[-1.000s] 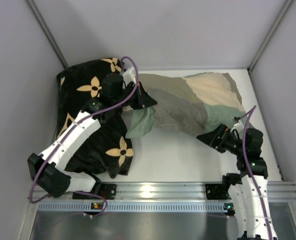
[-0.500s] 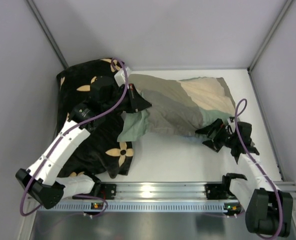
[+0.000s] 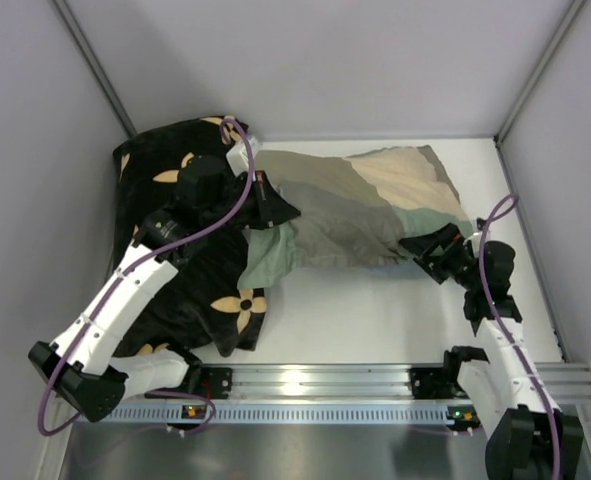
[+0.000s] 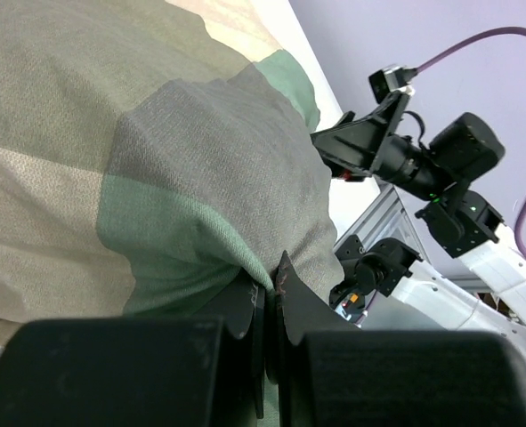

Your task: Remove the pillowcase from the pillow

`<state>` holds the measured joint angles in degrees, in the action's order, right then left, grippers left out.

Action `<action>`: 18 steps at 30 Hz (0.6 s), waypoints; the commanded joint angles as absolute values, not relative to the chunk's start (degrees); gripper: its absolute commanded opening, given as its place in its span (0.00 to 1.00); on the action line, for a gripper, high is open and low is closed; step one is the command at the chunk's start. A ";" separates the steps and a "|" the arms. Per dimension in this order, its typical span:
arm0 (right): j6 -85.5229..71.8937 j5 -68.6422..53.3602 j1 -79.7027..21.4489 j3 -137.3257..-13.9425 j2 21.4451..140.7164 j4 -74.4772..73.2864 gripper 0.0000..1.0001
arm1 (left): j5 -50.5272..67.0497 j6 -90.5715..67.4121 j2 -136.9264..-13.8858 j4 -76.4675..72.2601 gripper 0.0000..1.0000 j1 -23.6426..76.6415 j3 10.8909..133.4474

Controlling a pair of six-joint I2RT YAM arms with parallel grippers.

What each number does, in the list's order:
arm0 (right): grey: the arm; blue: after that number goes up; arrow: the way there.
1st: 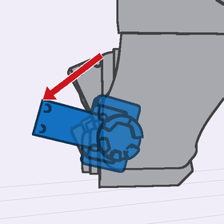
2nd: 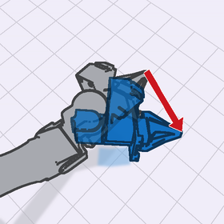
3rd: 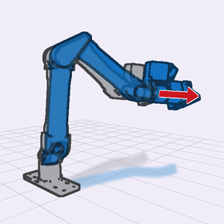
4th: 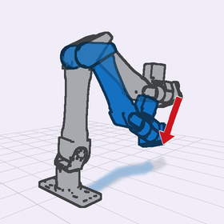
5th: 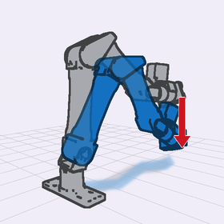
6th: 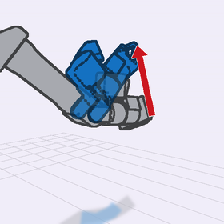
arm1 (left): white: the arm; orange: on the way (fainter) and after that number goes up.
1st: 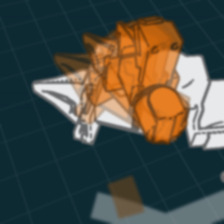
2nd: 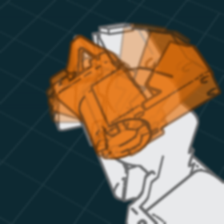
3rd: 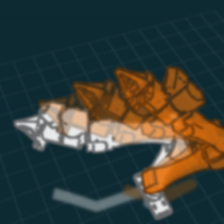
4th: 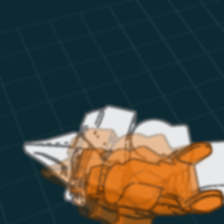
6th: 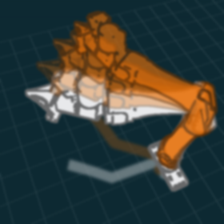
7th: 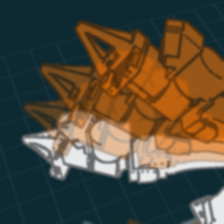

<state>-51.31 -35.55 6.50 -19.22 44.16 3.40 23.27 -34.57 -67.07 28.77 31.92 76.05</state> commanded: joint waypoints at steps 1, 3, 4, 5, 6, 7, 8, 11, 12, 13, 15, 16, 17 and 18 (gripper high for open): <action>-53.09 -33.75 6.50 -23.11 40.70 0.91 1.00 | 25.13 -33.57 -64.07 25.14 0.00 32.17 76.73; -53.52 -32.44 6.68 -24.08 41.22 0.09 1.00 | 26.19 -33.92 -64.86 25.14 0.00 32.17 77.16; -54.57 -32.26 6.94 -24.00 42.00 0.17 0.99 | 26.63 -34.45 -65.12 25.05 0.00 32.17 77.34; -55.10 -32.08 7.38 -23.91 44.53 0.09 1.00 | 27.15 -34.63 -65.21 25.05 0.00 32.25 77.43; -55.54 -32.08 7.47 -23.99 46.30 0.09 1.00 | 27.33 -34.89 -65.13 25.14 0.00 32.26 77.61; -55.81 -32.08 7.47 -23.99 47.88 0.44 1.00 | 27.33 -34.89 -64.95 25.14 0.00 32.43 77.69; -56.16 -32.34 7.47 -23.56 51.21 4.01 0.99 | 27.51 -34.89 -64.86 25.14 0.00 32.61 77.78; -58.88 -32.70 7.47 -22.85 57.27 11.31 1.00 | 28.39 -34.80 -63.90 25.05 0.00 32.61 77.96; -58.36 -32.09 7.38 -23.37 58.61 11.51 0.99 | 29.00 -34.63 -63.55 25.14 0.00 32.61 77.96; -58.19 -31.91 7.47 -24.95 59.67 11.43 0.99 | 29.44 -34.54 -63.20 25.05 0.00 32.69 77.96; -57.40 -31.64 7.47 -26.19 61.43 11.78 0.97 | 31.10 -34.28 -62.49 25.05 0.00 32.70 77.96; -56.87 -31.47 7.47 -27.67 61.52 11.43 0.95 | 31.72 -34.10 -62.23 25.14 0.00 32.70 77.87; -56.08 -31.12 7.47 -28.56 60.91 9.60 0.93 | 32.25 -34.01 -61.79 25.05 0.00 32.70 77.87; -53.81 -30.68 7.47 -29.52 60.30 7.84 0.86 | 33.30 -33.93 -61.61 25.14 0.00 32.70 77.87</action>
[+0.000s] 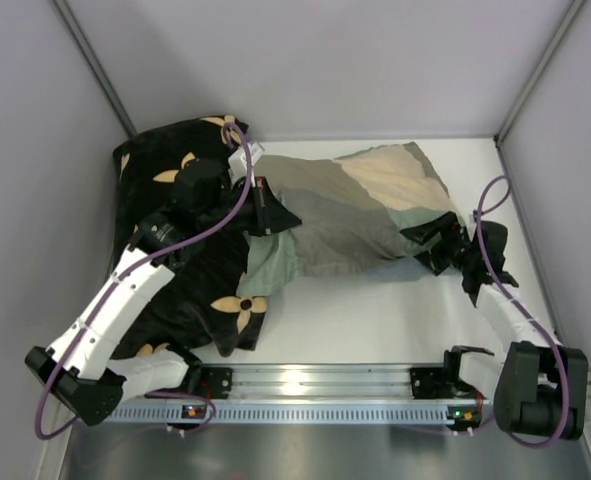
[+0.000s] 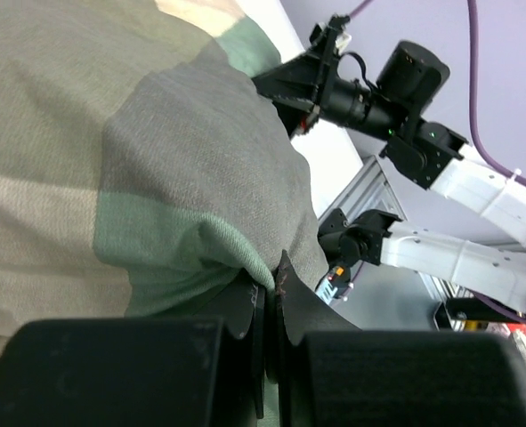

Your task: Remove the pillowcase from the pillow

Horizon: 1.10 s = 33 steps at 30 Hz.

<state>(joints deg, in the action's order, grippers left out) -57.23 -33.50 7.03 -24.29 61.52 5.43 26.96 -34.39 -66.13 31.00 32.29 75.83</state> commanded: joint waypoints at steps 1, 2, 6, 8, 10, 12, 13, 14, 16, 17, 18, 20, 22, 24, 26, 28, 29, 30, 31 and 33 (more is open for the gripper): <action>-52.48 -30.24 7.47 -31.45 59.42 6.08 0.81 | 33.57 -33.84 -61.35 25.14 0.00 32.70 77.78; -51.34 -29.89 7.47 -32.42 57.24 4.15 0.76 | 33.75 -33.84 -61.00 25.05 0.00 32.78 77.61; -47.47 -28.57 7.47 -36.46 50.64 0.09 0.51 | 34.01 -34.36 -60.38 25.05 0.00 32.78 76.29; -45.98 -27.87 7.47 -39.53 48.78 -2.28 0.40 | 34.19 -34.98 -60.29 25.14 0.00 32.87 74.98; -45.53 -28.04 7.56 -41.39 49.04 -3.42 0.30 | 34.19 -35.33 -60.47 25.14 0.00 33.13 74.18; -45.88 -29.35 7.56 -43.32 50.00 -3.34 0.09 | 34.10 -35.51 -60.64 25.05 0.00 33.66 73.65; -45.97 -29.79 7.56 -43.85 51.05 -3.34 0.01 | 34.19 -35.59 -60.91 25.05 0.00 33.84 73.57; -46.14 -30.40 7.56 -44.47 51.50 -3.34 0.00 | 34.19 -35.68 -61.17 25.05 0.00 33.92 73.56; -46.14 -30.93 7.56 -46.31 52.29 -3.60 0.00 | 34.10 -35.86 -61.61 25.14 0.00 34.36 73.56; -45.71 -31.02 7.56 -47.19 52.12 -4.21 0.00 | 34.19 -36.03 -61.70 25.14 0.00 34.45 73.65; -45.44 -30.85 7.65 -49.20 51.86 -5.00 0.00 | 34.36 -36.04 -61.70 25.05 0.00 34.71 73.74; -44.13 -30.06 7.65 -51.84 49.84 -8.25 0.00 | 34.54 -36.12 -61.70 25.05 0.00 35.07 73.83; -42.64 -30.32 7.65 -53.17 48.79 -10.88 0.07 | 34.45 -36.12 -61.26 25.14 0.00 35.24 73.92; -41.40 -33.82 7.56 -53.00 47.38 -14.23 0.53 | 33.49 -36.12 -61.17 25.05 0.00 35.33 74.18; -40.52 -40.23 7.21 -50.99 46.41 -16.07 0.81 | 32.70 -36.12 -61.35 25.05 0.00 35.33 74.97; -36.68 -40.61 5.98 -49.66 44.39 -20.01 0.88 | 31.03 -37.52 -61.26 25.14 0.00 35.42 75.84; -35.08 -38.78 5.63 -48.88 43.60 -25.69 0.89 | 28.07 -38.05 -61.17 25.14 0.00 35.33 76.28; -33.76 -36.24 5.45 -48.26 41.85 -28.10 0.89 | 26.47 -38.75 -60.82 25.22 0.00 35.33 76.64; -32.88 -30.90 5.45 -47.47 41.23 -29.78 0.90 | 24.98 -39.46 -60.56 25.14 0.00 35.33 77.77; -34.27 -27.35 5.71 -44.57 41.91 -32.85 0.92 | 19.90 -39.64 -59.86 25.22 0.00 35.33 79.27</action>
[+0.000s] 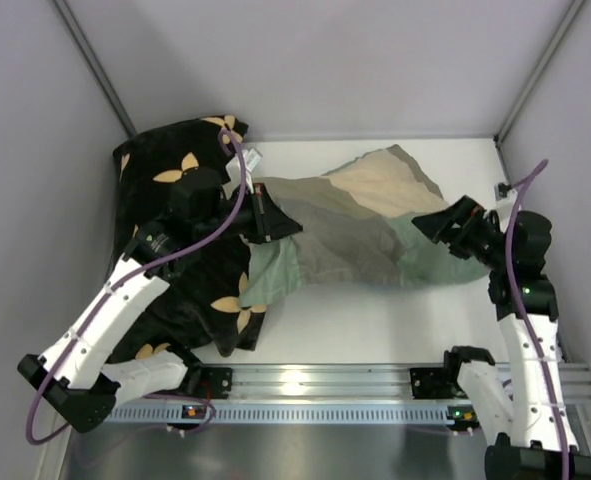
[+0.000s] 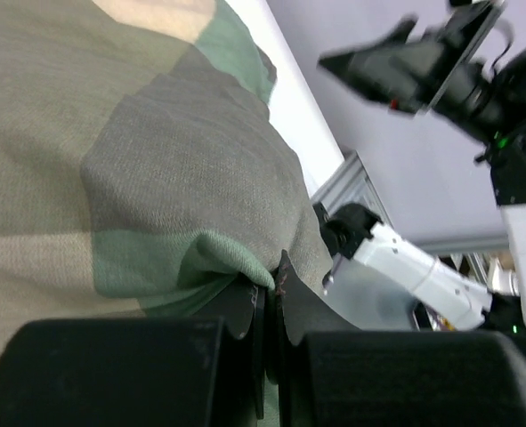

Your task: Remove the pillowcase from the pillow

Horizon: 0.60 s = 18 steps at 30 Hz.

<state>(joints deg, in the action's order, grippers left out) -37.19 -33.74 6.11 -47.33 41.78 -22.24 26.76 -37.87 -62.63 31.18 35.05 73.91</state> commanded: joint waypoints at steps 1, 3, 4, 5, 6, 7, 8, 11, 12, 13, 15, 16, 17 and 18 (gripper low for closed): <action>-36.45 -27.33 5.80 -43.69 43.14 -33.22 0.92 | 18.30 -39.29 -59.07 26.36 0.00 35.33 80.23; -38.05 -27.77 5.89 -41.58 47.43 -32.87 0.92 | 15.66 -38.50 -58.10 28.03 0.00 35.33 83.13; -38.06 -26.38 5.89 -41.40 49.20 -32.87 0.91 | 12.86 -37.54 -57.83 31.34 0.00 35.33 84.10; -37.53 -25.58 5.98 -41.22 50.87 -32.61 0.91 | 11.27 -37.09 -57.48 33.03 0.00 35.33 85.50; -36.92 -24.71 5.98 -41.22 53.85 -32.09 0.91 | 9.51 -36.92 -56.61 34.61 0.00 35.33 85.69; -35.87 -22.52 6.06 -41.13 55.18 -30.86 0.91 | 5.58 -36.74 -55.91 37.15 0.00 35.33 85.61; -35.08 -21.89 6.59 -41.22 57.63 -30.24 0.90 | 3.71 -36.65 -55.29 38.13 0.00 35.33 85.00; -33.57 -21.62 8.17 -40.52 60.20 -27.69 0.90 | -4.64 -36.21 -53.44 41.57 0.00 35.33 84.29; -33.75 -22.14 9.04 -40.17 60.99 -26.73 0.89 | -6.05 -35.78 -53.09 42.09 0.00 35.33 84.20; -34.19 -22.15 9.31 -39.30 61.26 -24.54 0.90 | -8.24 -35.25 -53.00 42.71 0.00 35.33 84.46; -34.89 -21.54 9.32 -38.24 62.31 -22.25 0.90 | -9.75 -34.55 -52.74 43.51 0.00 35.33 84.64; -34.89 -20.92 9.32 -38.15 63.10 -21.89 0.89 | -10.36 -34.37 -52.65 43.59 0.00 35.33 84.81; -34.81 -19.96 9.40 -38.06 64.76 -22.15 0.89 | -10.98 -34.02 -52.73 43.94 0.00 35.42 84.90; -35.07 -18.12 9.58 -37.71 65.21 -22.06 0.88 | -11.33 -33.58 -53.00 44.29 0.00 35.33 85.08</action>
